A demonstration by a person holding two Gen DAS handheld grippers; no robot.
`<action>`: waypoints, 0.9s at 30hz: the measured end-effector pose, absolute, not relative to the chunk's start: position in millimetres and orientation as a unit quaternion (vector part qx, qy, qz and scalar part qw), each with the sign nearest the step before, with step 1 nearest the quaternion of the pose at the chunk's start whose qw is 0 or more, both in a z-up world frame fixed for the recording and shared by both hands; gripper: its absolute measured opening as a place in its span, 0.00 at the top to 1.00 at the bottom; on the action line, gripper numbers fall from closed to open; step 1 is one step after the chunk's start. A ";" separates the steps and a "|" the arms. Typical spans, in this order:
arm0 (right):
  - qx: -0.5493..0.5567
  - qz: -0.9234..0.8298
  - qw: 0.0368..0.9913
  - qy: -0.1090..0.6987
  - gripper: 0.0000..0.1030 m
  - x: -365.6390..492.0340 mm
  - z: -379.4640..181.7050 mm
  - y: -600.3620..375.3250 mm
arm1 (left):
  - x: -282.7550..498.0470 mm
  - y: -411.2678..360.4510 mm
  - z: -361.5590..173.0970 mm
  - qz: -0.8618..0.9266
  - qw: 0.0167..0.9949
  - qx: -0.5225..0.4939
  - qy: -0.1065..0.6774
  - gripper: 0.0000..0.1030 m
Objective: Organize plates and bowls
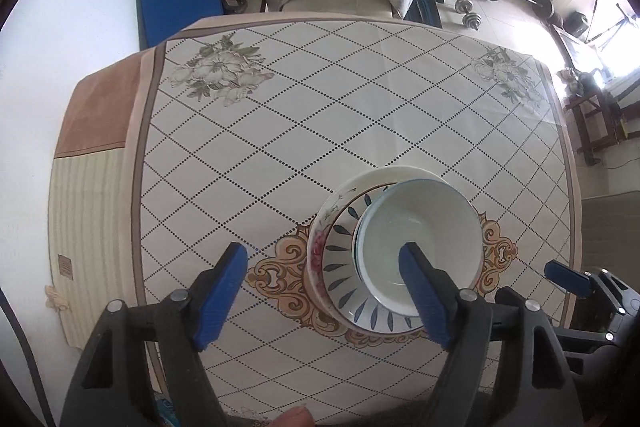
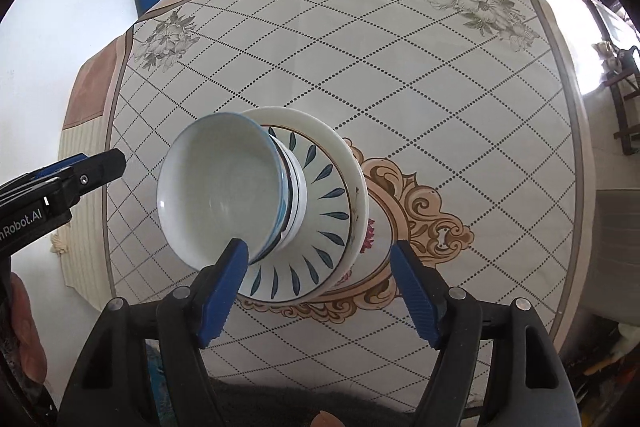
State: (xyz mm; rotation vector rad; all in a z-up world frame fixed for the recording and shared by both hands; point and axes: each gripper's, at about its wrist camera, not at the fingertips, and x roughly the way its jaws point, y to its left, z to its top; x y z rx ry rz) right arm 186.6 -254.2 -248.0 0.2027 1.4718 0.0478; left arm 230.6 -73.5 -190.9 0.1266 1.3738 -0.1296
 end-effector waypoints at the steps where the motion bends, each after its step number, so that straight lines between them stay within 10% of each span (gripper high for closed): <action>1: 0.087 0.019 0.742 0.664 0.25 180.7 -241.1 -251.7 | 224.6 -73.3 -184.3 -0.057 0.777 0.065 0.624 0.15; 8: 0.062 -0.018 0.785 0.616 0.01 143.8 -191.1 -247.1 | 189.1 -70.2 -148.3 -0.050 0.811 0.081 0.577 0.04; 27: 0.036 -0.046 0.847 0.529 0.00 64.1 -91.0 -258.1 | 97.4 -80.4 -71.6 -0.018 0.865 0.048 0.500 0.03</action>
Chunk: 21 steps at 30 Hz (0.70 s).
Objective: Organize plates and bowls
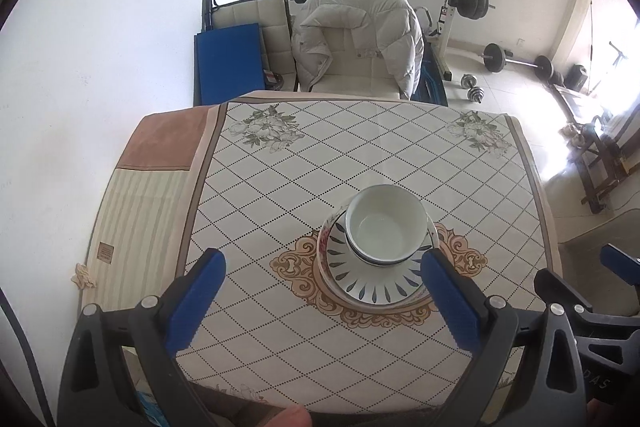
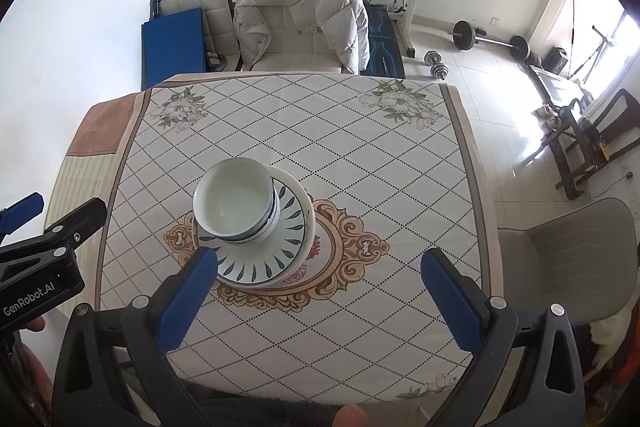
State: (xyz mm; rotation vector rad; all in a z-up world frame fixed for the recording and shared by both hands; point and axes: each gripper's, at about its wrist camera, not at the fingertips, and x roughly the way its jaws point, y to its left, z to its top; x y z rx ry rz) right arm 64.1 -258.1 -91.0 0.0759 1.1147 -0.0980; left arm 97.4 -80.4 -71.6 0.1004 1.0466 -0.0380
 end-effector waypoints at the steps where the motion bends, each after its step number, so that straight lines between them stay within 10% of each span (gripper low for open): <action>1: 0.035 -0.045 0.851 0.523 0.00 58.0 -84.7 -259.6 | 90.7 -81.2 -64.5 -0.013 0.869 0.048 0.492 0.03; 21: 0.003 -0.048 0.913 0.405 0.00 -102.4 65.9 -246.7 | -38.6 -61.1 47.1 0.002 0.899 0.035 0.437 0.03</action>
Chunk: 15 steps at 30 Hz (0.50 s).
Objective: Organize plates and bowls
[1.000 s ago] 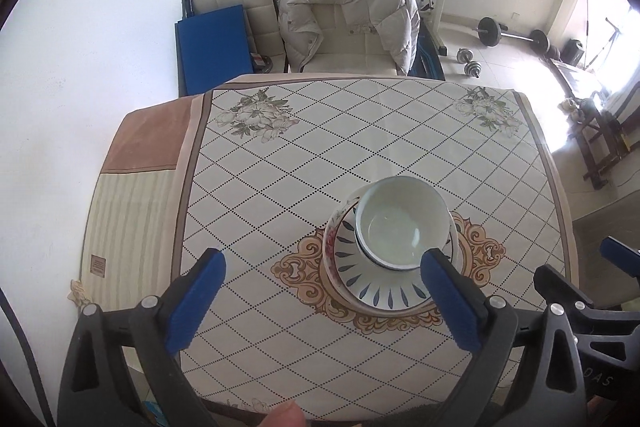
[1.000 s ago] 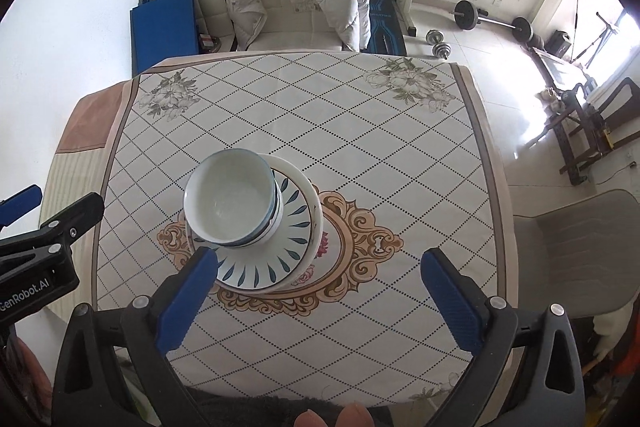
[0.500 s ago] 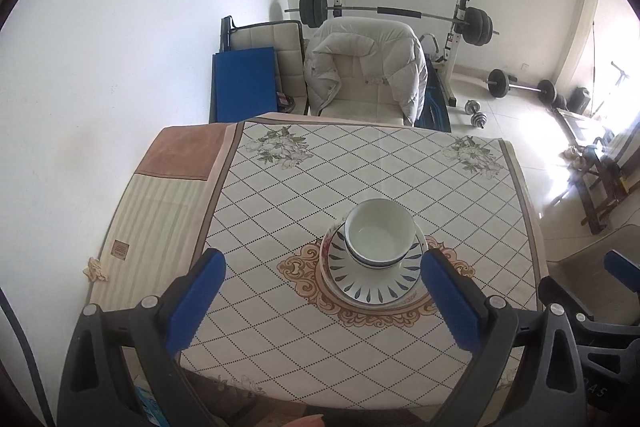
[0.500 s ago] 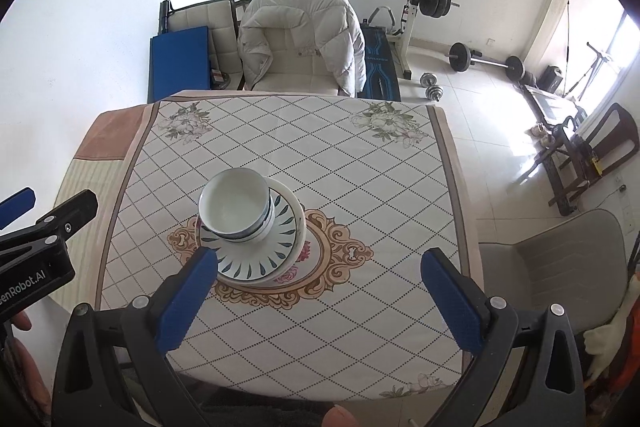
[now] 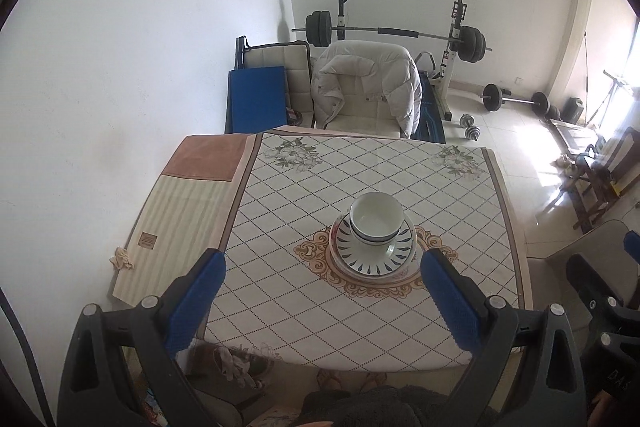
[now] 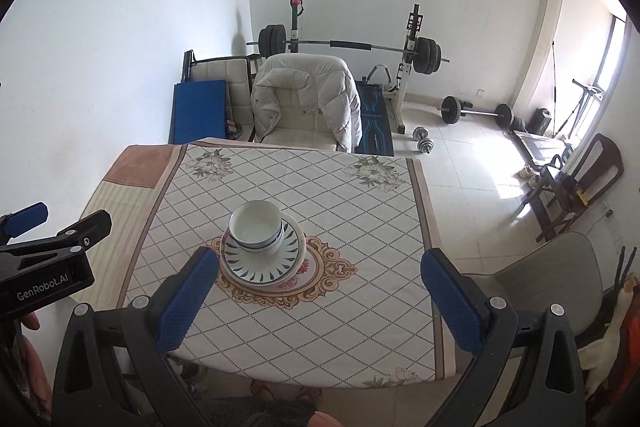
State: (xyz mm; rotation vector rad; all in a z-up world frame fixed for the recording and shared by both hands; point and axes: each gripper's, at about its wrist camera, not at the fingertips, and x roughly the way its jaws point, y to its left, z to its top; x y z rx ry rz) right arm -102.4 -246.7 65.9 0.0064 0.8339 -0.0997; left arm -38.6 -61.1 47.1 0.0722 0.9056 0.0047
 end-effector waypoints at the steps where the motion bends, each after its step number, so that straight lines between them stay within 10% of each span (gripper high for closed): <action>1: 0.003 -0.048 0.914 0.403 0.00 -107.2 69.5 -244.3 | -43.2 -58.5 49.4 0.003 0.900 0.035 0.435 0.03; 15: -0.003 -0.088 0.920 0.381 0.00 -136.4 91.7 -238.4 | -67.4 -51.0 55.0 -0.008 0.907 0.033 0.419 0.03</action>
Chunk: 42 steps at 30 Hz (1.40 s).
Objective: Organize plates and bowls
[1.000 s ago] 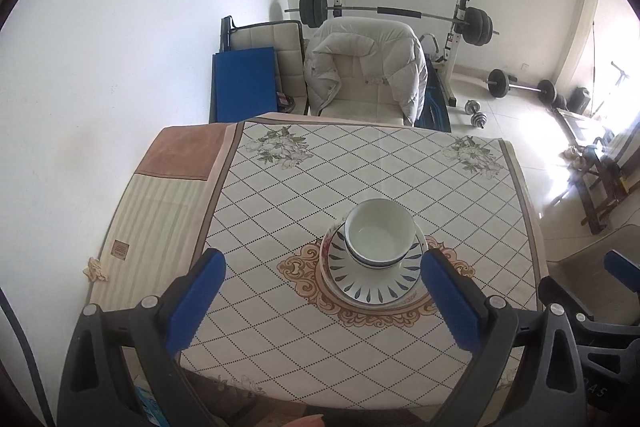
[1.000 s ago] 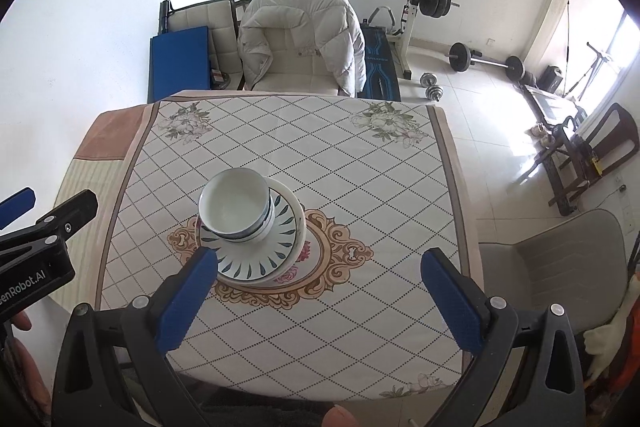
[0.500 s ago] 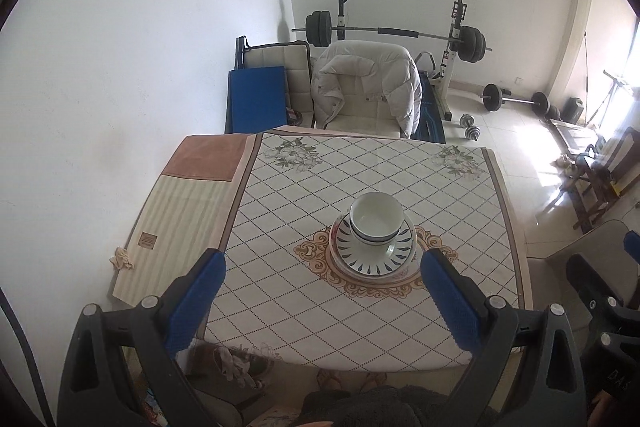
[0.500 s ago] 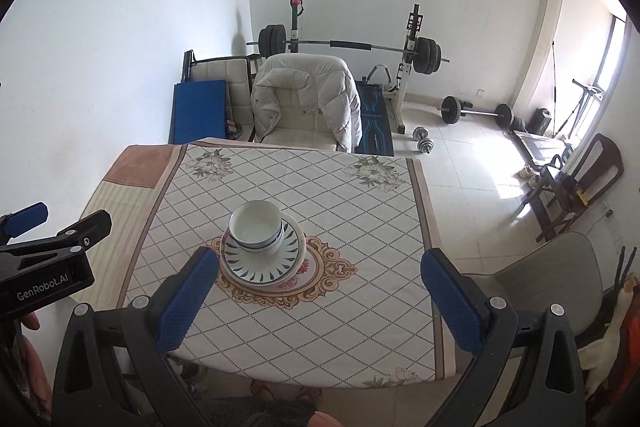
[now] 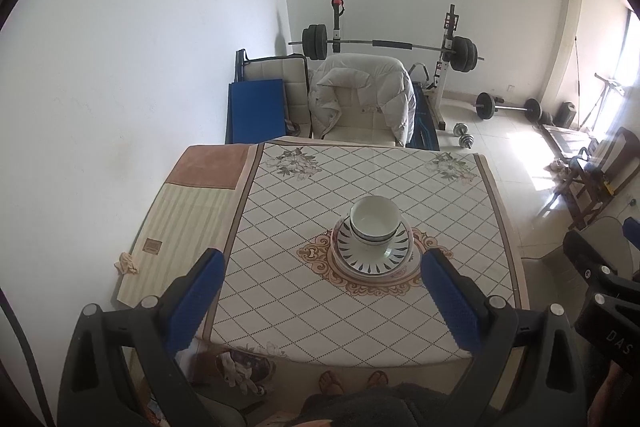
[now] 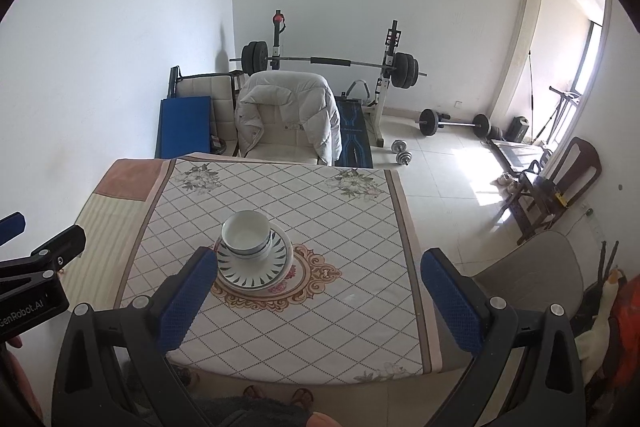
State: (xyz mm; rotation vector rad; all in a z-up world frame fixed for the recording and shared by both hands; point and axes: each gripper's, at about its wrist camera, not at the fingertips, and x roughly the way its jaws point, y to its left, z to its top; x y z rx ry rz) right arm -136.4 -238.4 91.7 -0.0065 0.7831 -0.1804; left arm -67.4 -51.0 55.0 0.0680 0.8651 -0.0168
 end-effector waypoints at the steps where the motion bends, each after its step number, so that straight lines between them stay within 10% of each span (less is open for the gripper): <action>1: -0.002 -0.089 0.920 0.381 0.00 -136.3 91.1 -238.2 | -67.6 -51.3 53.1 -0.008 0.907 0.034 0.419 0.03; 42: -0.002 -0.097 0.911 0.400 0.00 -127.9 71.3 -241.6 | -74.5 -59.0 38.8 -0.008 0.903 0.025 0.429 0.00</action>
